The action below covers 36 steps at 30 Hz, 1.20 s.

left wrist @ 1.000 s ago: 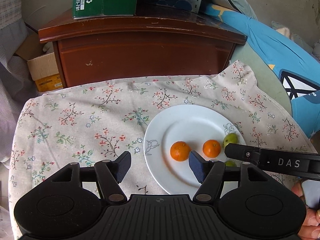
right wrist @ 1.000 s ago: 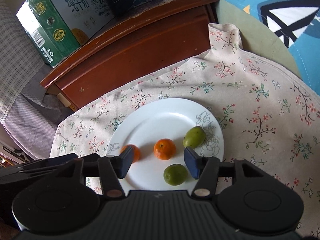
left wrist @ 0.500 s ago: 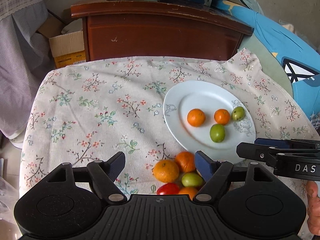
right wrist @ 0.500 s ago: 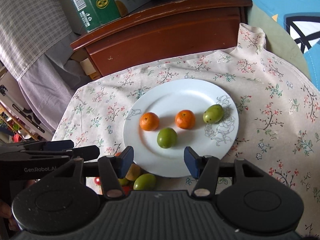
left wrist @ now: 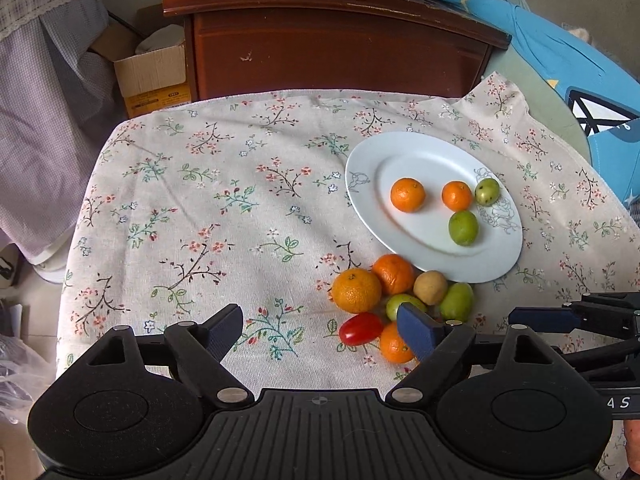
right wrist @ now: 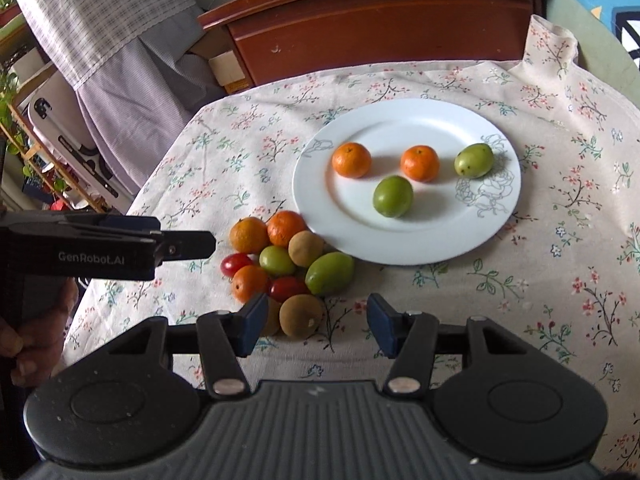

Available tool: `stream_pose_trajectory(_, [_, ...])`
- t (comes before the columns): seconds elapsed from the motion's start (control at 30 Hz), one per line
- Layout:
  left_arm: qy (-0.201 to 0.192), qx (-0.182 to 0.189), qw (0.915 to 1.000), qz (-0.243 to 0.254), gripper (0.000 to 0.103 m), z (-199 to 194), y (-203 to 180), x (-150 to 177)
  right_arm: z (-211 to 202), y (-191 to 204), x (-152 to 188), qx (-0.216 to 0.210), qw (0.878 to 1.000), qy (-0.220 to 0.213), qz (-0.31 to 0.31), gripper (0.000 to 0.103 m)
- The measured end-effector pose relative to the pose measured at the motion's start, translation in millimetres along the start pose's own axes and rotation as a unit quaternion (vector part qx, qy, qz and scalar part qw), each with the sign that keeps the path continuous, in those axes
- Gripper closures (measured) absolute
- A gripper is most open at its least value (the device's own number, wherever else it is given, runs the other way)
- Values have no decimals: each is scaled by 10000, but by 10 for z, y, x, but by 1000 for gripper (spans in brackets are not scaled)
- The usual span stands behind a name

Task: Organize fruits
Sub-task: 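Move both open tools back to the fruit pile, then grasp a brown kiwi with the right tool while the left tool grasps another kiwi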

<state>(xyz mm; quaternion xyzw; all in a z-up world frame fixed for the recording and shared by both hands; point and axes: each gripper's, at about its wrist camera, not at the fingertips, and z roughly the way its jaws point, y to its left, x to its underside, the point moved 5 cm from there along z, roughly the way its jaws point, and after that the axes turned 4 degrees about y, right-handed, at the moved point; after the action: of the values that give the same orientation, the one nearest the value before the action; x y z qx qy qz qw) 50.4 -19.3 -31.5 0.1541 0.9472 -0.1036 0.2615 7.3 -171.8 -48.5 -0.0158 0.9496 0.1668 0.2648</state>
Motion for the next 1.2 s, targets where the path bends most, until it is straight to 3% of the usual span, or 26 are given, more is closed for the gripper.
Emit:
stream_pose_trajectory(0.17, [36,199,9998,-29,17,-1,8,45,93,96,69,34,9995,91,-305,60])
stream_pose_trajectory(0.37, [107,305,9994,-107,17,31,-1,37,174,114,106,109,9984,144,-538,67])
stream_pose_trajectory(0.73, [360,431,9984,22,17,127,-101,95,273,63,44,39,9992,52,-389,67])
stream_pose_trajectory(0.8, [396,460,9981,88,17,141,-129,114,290,70,45,-37,9990,63,-435,74])
stream_pose_trajectory(0.93, [431,518,9976,137,18,143,-171,136,264,53,49,-89,9992,124,-361,75])
stream_pose_trajectory(1.2, [443,520,9959,595,18,113,-347,192,8,-147,43,154,9998,112,40,75])
